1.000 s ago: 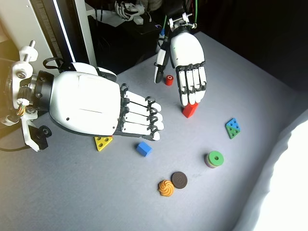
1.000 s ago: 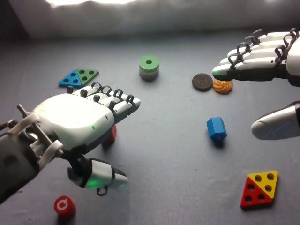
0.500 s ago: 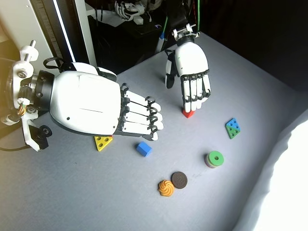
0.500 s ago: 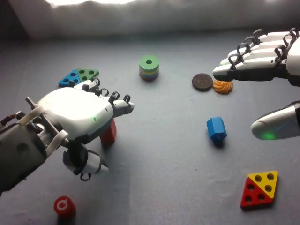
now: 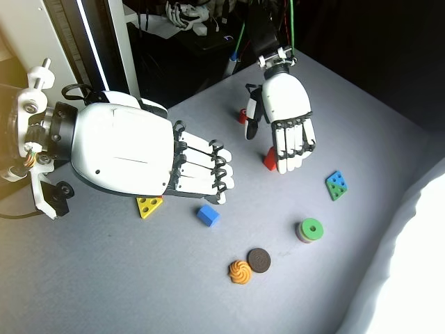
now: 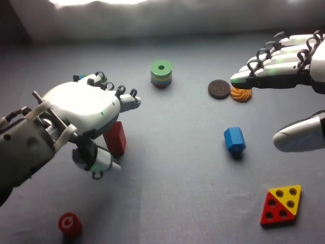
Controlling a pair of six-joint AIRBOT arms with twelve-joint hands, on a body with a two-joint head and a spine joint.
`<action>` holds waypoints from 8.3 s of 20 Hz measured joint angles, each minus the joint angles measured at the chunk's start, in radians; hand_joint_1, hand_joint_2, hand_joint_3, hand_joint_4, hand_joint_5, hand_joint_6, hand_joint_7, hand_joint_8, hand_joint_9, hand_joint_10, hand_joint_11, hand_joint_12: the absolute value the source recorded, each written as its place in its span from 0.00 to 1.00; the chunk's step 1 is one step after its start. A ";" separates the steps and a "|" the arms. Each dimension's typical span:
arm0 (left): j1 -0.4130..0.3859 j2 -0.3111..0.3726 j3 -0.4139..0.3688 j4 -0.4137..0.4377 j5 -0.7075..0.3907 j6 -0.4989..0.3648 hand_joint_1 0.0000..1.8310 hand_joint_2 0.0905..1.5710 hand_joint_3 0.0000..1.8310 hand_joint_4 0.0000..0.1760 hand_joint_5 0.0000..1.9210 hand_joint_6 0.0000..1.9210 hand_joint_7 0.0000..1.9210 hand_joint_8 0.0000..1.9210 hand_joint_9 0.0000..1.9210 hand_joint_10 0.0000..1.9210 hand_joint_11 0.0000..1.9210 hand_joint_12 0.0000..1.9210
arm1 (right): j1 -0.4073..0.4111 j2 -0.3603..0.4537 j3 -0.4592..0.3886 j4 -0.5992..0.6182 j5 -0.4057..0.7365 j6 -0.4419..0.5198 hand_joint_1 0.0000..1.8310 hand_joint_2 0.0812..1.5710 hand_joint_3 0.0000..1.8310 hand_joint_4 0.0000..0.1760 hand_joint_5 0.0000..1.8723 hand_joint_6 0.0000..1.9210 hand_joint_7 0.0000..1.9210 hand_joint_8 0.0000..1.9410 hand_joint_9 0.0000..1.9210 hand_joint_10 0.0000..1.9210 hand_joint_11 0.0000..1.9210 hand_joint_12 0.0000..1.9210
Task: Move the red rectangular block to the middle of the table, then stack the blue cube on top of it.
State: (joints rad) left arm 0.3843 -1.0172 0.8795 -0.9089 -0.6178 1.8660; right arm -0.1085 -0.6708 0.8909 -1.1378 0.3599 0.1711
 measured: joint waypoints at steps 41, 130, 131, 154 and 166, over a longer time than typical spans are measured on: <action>-0.042 -0.103 0.090 -0.187 -0.034 0.131 0.80 0.74 0.00 0.00 0.35 0.63 0.48 0.55 0.45 0.68 0.27 0.86 | 0.000 0.000 0.000 0.000 0.001 0.000 0.07 0.69 0.00 0.00 0.14 0.00 0.12 0.00 0.09 0.00 0.00 0.44; -0.157 -0.363 0.058 -0.499 -0.407 0.267 0.82 0.69 0.00 0.00 0.42 0.52 0.52 0.48 0.52 0.56 0.36 0.81 | -0.007 -0.019 0.056 0.184 -0.045 -0.052 0.07 0.70 0.00 0.00 0.17 0.00 0.14 0.00 0.12 0.01 0.00 0.45; -0.157 -0.363 0.058 -0.499 -0.407 0.267 0.82 0.69 0.00 0.00 0.43 0.52 0.52 0.47 0.53 0.56 0.37 0.80 | -0.007 -0.019 0.056 0.184 -0.045 -0.052 0.08 0.70 0.00 0.00 0.17 0.00 0.15 0.00 0.13 0.01 0.00 0.48; -0.150 -0.364 0.056 -0.503 -0.408 0.261 0.50 0.71 0.00 0.00 0.32 0.00 0.38 0.00 0.39 0.07 0.13 0.63 | -0.004 -0.019 0.056 0.184 -0.043 -0.053 0.11 0.69 0.00 0.00 0.19 0.00 0.16 0.00 0.13 0.01 0.00 0.50; -0.182 -0.250 -0.028 -0.529 -0.403 0.282 0.37 0.74 0.01 0.00 0.16 0.00 0.22 0.00 0.23 0.00 0.00 0.64 | -0.008 -0.019 0.056 0.188 -0.044 -0.053 0.15 0.67 0.00 0.00 0.19 0.00 0.17 0.00 0.15 0.01 0.00 0.53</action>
State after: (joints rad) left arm 0.2020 -1.2675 0.8513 -1.4376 -1.0210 2.1475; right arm -0.1169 -0.6899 0.9470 -0.9497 0.3161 0.1184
